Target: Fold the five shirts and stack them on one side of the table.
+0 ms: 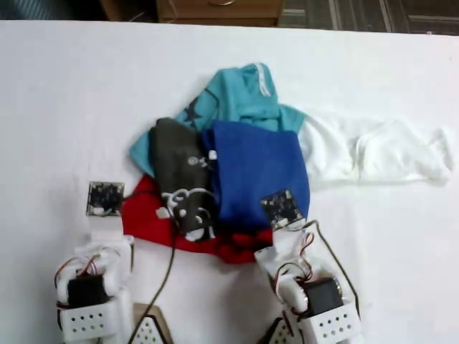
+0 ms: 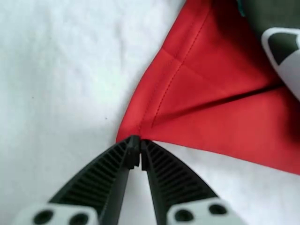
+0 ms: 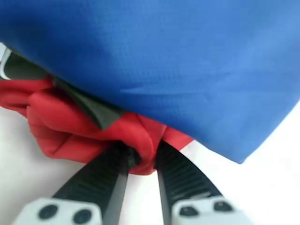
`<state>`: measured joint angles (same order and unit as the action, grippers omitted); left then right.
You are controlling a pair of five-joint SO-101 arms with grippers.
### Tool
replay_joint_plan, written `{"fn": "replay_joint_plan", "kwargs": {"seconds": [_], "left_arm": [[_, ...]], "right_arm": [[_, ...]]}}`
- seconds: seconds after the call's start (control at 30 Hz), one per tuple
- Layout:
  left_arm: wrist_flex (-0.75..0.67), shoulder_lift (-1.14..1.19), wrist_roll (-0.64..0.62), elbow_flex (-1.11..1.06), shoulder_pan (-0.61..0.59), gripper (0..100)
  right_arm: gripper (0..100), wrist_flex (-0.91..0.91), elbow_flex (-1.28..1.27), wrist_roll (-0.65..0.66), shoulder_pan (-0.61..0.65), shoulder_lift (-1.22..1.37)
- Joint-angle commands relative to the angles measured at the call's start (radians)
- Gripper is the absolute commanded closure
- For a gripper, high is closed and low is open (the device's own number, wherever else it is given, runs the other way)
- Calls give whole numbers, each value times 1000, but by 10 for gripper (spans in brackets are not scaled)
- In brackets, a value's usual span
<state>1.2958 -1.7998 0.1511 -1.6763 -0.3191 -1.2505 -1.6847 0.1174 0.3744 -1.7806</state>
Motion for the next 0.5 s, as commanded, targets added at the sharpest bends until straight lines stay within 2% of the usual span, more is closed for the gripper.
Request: {"fn": "replay_joint_plan", "kwargs": {"seconds": [0.0,0.3,0.47], "left_arm": [[-9,-21,-6,-16,5,976],[-9,-21,-6,-16,5,976],[-9,-21,-8,-16,5,976]], "right_arm": [[979,-7,-6,-9,5,2],[980,-2,-6,-12,4,2],[980,33,-6,-12,-56,2]]}}
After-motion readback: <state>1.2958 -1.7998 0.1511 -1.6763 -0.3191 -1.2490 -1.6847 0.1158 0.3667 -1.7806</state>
